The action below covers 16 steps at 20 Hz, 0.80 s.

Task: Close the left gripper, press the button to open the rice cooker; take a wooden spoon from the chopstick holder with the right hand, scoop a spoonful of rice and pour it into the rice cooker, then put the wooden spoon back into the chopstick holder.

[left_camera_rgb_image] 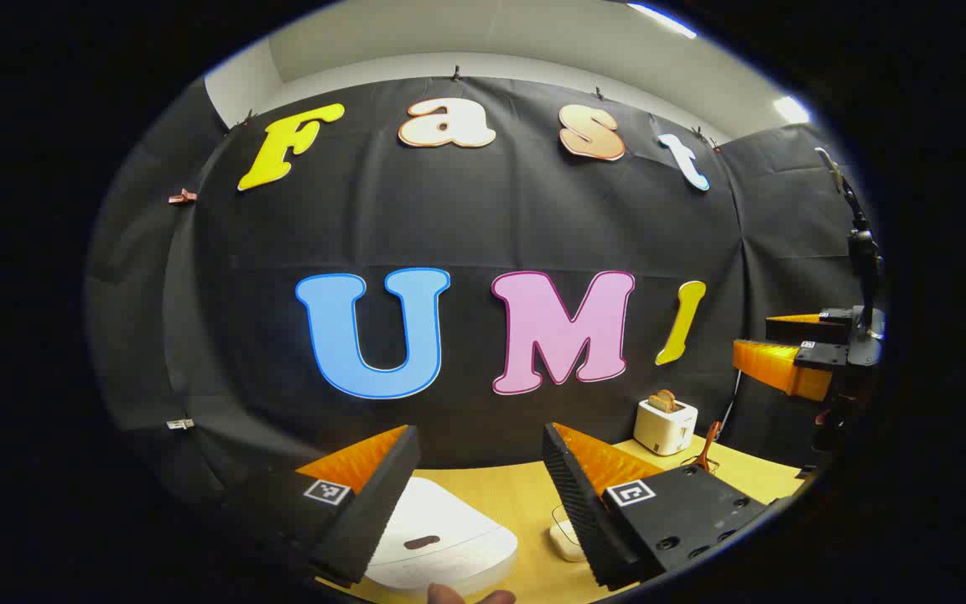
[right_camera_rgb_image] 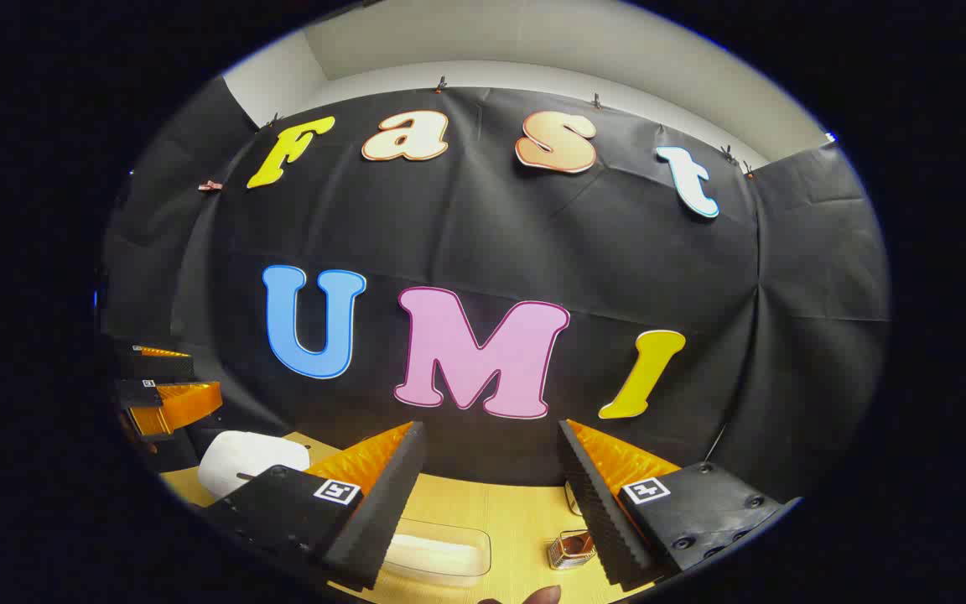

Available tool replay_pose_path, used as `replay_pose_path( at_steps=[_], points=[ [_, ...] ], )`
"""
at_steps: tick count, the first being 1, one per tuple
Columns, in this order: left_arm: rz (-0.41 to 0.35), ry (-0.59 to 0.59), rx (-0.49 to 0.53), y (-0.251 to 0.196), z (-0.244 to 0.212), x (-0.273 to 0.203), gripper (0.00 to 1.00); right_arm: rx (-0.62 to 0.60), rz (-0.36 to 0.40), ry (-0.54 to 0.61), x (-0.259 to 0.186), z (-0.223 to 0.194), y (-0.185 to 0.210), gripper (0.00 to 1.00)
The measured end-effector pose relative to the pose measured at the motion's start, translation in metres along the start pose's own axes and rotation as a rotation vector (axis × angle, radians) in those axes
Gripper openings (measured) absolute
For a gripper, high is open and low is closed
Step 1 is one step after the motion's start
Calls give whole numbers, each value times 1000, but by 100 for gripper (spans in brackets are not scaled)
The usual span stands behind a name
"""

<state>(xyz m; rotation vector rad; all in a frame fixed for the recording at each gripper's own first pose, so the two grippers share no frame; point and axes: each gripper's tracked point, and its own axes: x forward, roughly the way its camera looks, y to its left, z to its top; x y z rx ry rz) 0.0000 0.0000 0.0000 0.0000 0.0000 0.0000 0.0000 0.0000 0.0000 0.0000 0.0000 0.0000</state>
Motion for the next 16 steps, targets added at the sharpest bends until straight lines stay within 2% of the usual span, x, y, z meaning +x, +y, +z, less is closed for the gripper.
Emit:
replay_pose_path(
  at_steps=[16],
  points=[
    [10, -2, -1, 1, 0, 0, 95, -1, -2, -3, -1, 0, -1, 97]
  ],
)
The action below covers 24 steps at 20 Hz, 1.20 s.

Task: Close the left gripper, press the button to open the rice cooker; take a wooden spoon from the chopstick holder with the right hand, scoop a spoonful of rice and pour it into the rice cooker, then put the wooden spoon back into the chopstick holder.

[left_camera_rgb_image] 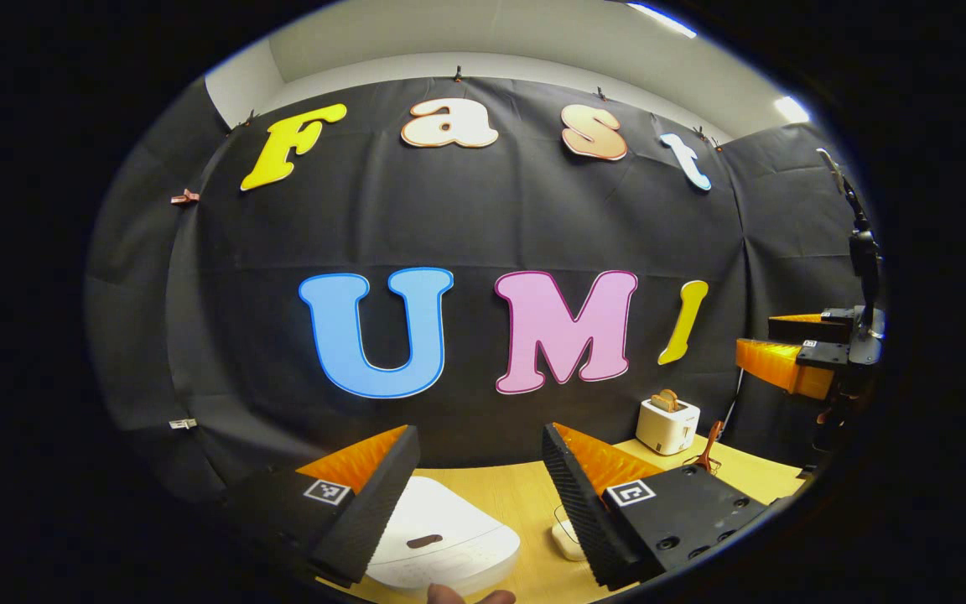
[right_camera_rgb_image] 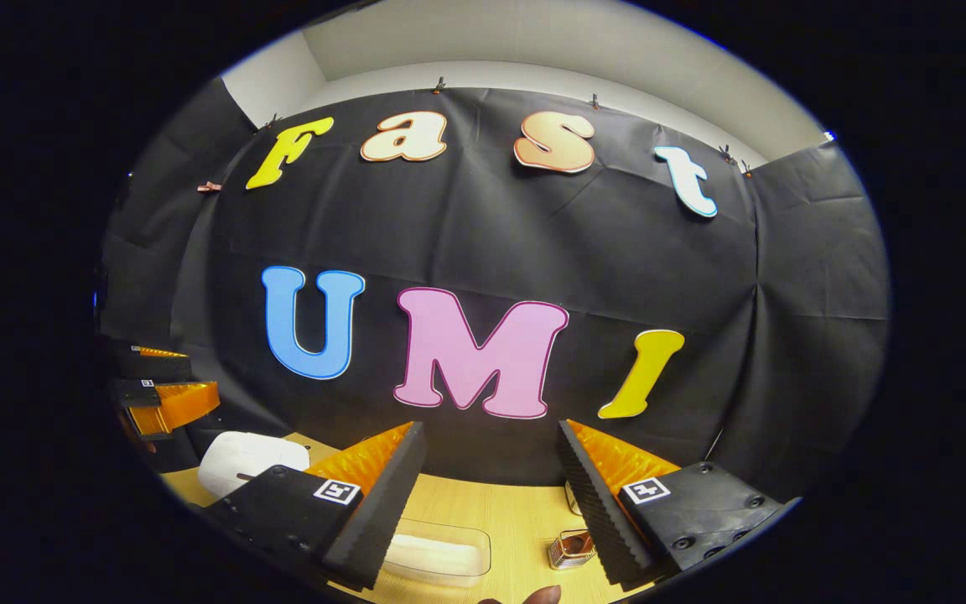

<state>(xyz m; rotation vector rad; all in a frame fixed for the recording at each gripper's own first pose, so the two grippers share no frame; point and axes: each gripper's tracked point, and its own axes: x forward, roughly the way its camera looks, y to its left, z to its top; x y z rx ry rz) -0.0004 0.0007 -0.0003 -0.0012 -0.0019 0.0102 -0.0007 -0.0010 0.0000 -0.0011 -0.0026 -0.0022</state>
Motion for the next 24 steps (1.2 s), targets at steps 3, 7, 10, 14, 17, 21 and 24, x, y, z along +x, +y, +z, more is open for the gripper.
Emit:
replay_pose_path(
  at_steps=[3, 7, 10, 14, 17, 21, 24],
  points=[
    [2, -1, 0, 0, -1, 0, 95, 0, 2, -1, 0, 0, 1, 97],
    [5, 1, -5, 1, -2, 0, 95, -2, 4, 1, -1, 0, 1, 97],
    [-3, 7, -8, 0, -4, 1, 95, -4, 0, 0, 0, -1, 1, 97],
    [30, 22, 23, 9, -10, 1, 58, -6, -3, 5, 1, -1, 0, 97],
    [33, 49, 18, 13, -23, 7, 19, -9, -6, 8, 1, -3, 0, 97],
    [67, 106, 4, 32, -65, 19, 5, -9, -17, 16, 0, -4, -3, 97],
    [96, 183, -37, 47, -114, 23, 5, -26, -35, 22, -2, -5, -13, 97]
  ],
)
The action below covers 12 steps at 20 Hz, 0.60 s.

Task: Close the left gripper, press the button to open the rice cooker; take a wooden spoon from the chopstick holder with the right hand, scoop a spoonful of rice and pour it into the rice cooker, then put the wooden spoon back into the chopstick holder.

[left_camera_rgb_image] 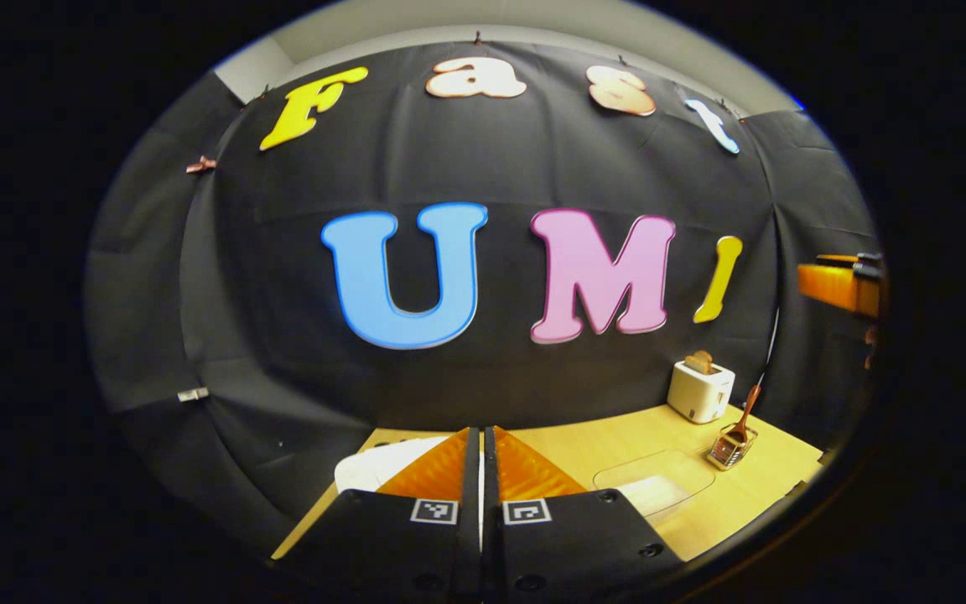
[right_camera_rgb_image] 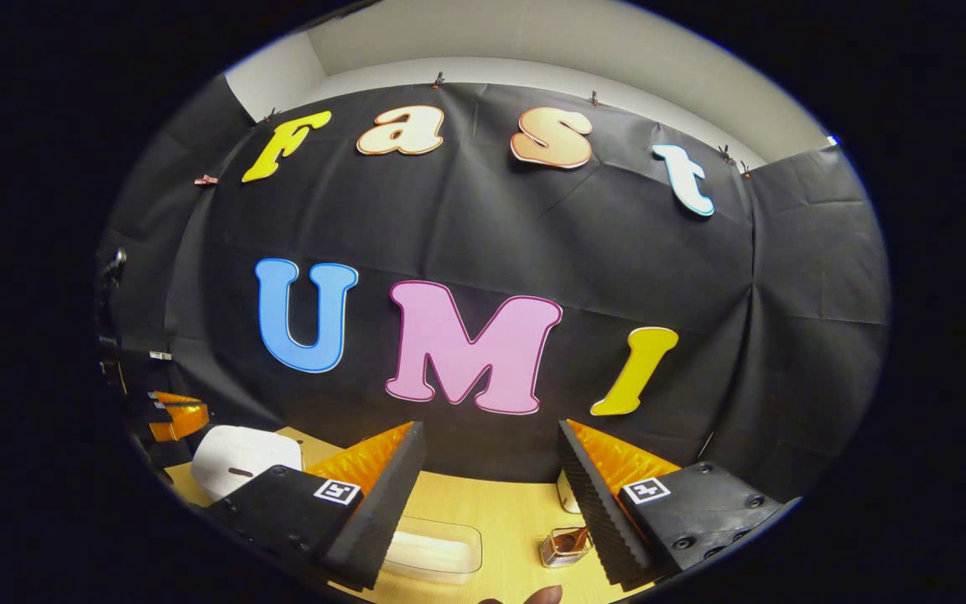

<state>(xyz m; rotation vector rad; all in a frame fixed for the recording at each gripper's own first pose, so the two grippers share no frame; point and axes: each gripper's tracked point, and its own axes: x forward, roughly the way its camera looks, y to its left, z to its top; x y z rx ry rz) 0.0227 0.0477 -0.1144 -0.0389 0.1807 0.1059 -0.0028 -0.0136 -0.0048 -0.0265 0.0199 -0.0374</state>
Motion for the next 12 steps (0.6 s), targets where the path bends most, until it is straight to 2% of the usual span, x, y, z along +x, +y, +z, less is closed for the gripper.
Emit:
replay_pose_path(
  at_steps=[7, 12],
  points=[
    [22, 146, -101, 17, -79, 33, 6, -18, -39, 36, -3, -12, -30, 97],
    [54, 227, -158, 28, -111, 57, 5, -23, -61, 48, -2, -17, -50, 97]
  ],
)
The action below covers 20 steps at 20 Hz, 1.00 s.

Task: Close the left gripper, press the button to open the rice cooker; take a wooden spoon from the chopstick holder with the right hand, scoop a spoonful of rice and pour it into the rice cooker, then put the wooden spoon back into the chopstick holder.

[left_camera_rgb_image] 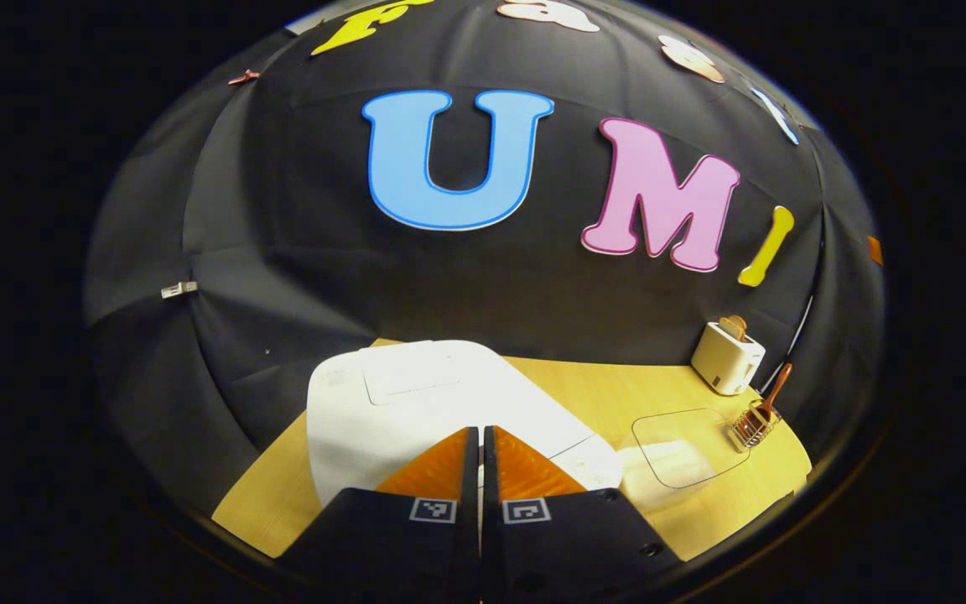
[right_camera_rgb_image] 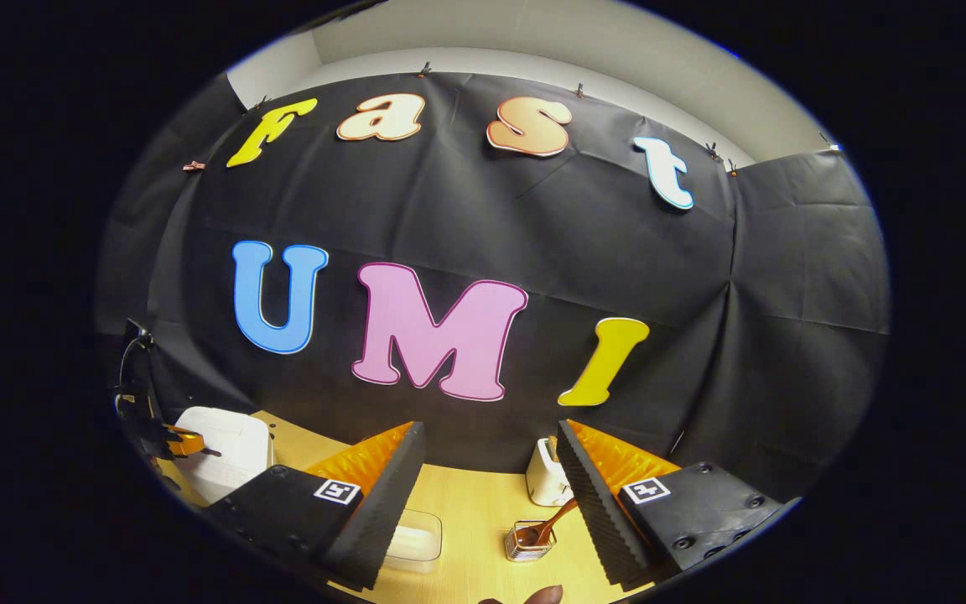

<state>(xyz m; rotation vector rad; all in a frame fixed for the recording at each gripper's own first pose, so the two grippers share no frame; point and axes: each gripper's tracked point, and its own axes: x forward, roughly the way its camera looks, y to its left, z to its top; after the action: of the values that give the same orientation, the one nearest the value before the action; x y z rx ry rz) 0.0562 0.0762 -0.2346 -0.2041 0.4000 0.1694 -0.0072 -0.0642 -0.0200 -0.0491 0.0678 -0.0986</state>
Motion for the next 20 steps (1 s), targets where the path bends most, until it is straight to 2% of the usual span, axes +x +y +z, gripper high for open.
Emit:
replay_pose_path(
  at_steps=[2, 3, 6, 17, 18, 20],
  points=[
    [6, 18, -11, 1, -4, 8, 2, 2, -10, 6, 1, -3, -8, 97],
    [9, 28, -13, 3, -7, 11, 5, 2, -15, 8, 2, -4, -11, 97],
    [6, 63, -16, 2, -14, 18, 5, 4, -22, 21, 6, -8, -16, 97],
    [12, 132, 11, 0, -27, 18, 6, -1, 9, 23, 9, -11, -1, 97],
    [15, 128, 12, -1, -22, 22, 2, 0, 8, 22, 9, -10, -1, 97],
    [13, 130, 19, 0, -24, 23, 6, 5, 4, 19, 7, -9, -1, 97]
  ],
)
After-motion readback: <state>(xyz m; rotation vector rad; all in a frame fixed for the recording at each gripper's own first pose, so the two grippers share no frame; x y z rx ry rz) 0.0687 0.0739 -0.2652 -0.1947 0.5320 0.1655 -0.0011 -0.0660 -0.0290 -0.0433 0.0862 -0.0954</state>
